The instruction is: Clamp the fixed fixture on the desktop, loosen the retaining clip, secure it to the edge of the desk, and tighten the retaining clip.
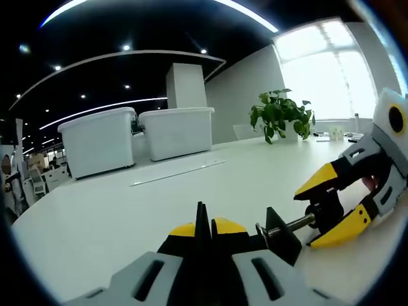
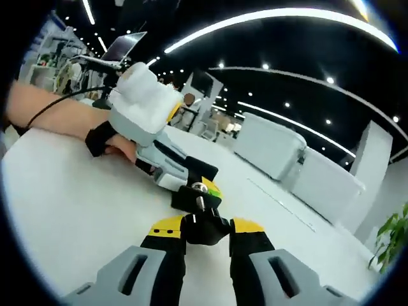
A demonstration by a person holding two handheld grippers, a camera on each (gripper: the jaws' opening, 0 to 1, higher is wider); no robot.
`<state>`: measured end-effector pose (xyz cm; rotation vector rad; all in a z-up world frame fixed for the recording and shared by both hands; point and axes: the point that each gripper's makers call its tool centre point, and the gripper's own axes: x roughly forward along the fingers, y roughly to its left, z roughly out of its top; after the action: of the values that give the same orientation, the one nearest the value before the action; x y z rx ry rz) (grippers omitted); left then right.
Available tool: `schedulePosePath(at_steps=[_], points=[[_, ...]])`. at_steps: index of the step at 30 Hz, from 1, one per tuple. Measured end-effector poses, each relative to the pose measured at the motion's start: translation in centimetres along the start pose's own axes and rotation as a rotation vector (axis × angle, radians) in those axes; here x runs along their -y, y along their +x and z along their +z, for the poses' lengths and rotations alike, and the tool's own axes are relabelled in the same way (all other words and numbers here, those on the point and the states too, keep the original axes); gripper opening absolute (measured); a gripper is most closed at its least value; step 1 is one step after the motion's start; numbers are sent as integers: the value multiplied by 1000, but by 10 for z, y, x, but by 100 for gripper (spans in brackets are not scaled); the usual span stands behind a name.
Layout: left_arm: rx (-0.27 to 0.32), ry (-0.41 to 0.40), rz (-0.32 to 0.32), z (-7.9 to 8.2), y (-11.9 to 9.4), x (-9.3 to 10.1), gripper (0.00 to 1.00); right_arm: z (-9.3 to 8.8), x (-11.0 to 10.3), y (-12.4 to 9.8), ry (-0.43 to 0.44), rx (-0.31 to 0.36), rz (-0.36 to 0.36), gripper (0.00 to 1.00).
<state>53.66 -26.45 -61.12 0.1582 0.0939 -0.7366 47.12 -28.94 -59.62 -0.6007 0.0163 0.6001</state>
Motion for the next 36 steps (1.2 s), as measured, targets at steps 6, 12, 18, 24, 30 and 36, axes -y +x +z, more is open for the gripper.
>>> schedulePosePath(at_steps=[6, 12, 18, 24, 30, 36], points=[[0, -1, 0, 0, 0, 0, 7, 2, -1, 0, -65, -3, -1, 25], [0, -1, 2, 0, 0, 0, 7, 1, 0, -1, -64, -9, -8, 26], [2, 4, -3, 1, 0, 2, 7, -5, -6, -2, 363, 11, 64, 34], [4, 8, -8, 1, 0, 2, 7, 6, 24, -11, 830, 125, 53, 39], [3, 7, -5, 1, 0, 2, 7, -3, 42, -9, 1014, 133, 48, 30], [3, 6, -5, 1, 0, 2, 7, 1, 24, -10, 1032, 119, 85, 28]])
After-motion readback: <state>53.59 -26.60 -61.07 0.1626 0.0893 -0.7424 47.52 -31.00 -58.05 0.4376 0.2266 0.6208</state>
